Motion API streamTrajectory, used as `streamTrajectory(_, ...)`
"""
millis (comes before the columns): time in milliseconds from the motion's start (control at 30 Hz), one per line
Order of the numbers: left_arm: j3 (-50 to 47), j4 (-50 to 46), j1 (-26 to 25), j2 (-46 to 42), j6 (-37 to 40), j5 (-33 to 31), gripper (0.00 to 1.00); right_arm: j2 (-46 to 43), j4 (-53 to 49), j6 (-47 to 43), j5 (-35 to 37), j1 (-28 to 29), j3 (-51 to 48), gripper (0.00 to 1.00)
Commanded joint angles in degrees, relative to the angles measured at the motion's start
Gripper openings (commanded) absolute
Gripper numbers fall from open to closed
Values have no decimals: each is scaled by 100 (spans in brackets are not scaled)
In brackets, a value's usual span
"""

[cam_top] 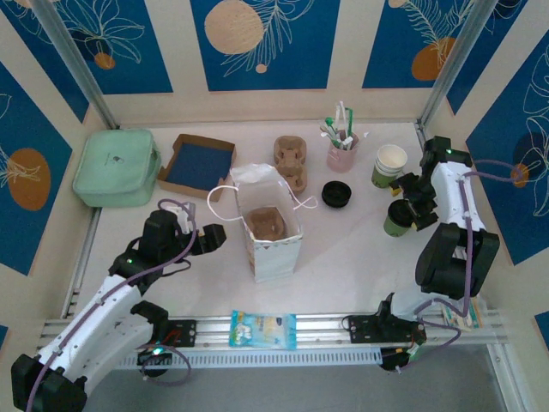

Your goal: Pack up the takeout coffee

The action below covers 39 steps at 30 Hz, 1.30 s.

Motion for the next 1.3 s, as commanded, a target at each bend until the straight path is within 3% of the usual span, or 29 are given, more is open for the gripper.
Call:
streamTrajectory(0,-91,15,52,-55,-42,-28,89,103,14,119,40,-35,-98,99)
streamTrajectory(1267,5,3,48,-1,-78,-10,89,688,513,107,83,-18,-485,100)
